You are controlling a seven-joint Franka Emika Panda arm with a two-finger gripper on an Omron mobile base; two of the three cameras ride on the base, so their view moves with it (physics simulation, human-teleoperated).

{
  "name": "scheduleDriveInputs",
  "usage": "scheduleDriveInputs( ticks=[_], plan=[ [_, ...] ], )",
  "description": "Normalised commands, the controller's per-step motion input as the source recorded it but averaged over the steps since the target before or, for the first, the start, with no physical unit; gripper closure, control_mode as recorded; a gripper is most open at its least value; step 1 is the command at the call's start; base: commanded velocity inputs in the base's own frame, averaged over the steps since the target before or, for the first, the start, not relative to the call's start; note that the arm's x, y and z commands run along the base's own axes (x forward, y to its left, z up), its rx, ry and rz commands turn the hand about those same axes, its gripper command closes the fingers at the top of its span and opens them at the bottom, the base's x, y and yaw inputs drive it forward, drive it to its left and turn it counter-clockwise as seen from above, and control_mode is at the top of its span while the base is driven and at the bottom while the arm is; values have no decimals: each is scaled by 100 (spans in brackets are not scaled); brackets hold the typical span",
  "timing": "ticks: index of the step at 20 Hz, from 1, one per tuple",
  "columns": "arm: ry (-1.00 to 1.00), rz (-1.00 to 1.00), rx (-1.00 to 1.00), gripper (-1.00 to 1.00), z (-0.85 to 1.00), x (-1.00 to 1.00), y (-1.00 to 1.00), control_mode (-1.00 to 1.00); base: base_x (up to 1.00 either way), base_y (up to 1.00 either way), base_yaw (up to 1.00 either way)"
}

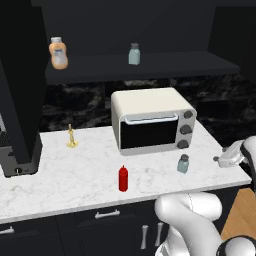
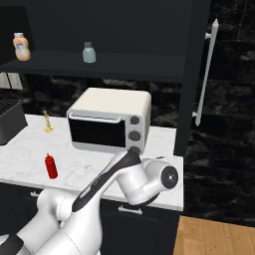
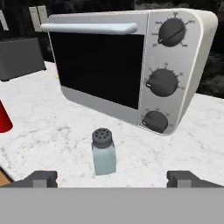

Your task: Put the shaker and condiment bottle from the counter next to their counterparts in the cabinet.

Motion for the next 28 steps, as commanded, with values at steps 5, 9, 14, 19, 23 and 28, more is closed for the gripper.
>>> scheduleDriveInputs(
  ticks=[5,9,14,19,23,28],
  plan=[
    [1,21,0,-100,-18,0,-21,-100,0,0,0],
    [-4,0,0,-100,-23,1,5,-100,0,0,0],
    [-12,5,4,-100,-42,19,50,-100,0,0,0],
    [1,7,0,-100,-40,13,56,-100,0,0,0],
    [0,0,1,-100,0,9,1,-100,0,0,0],
    [0,0,3,-100,-2,50,3,-100,0,0,0]
  ],
)
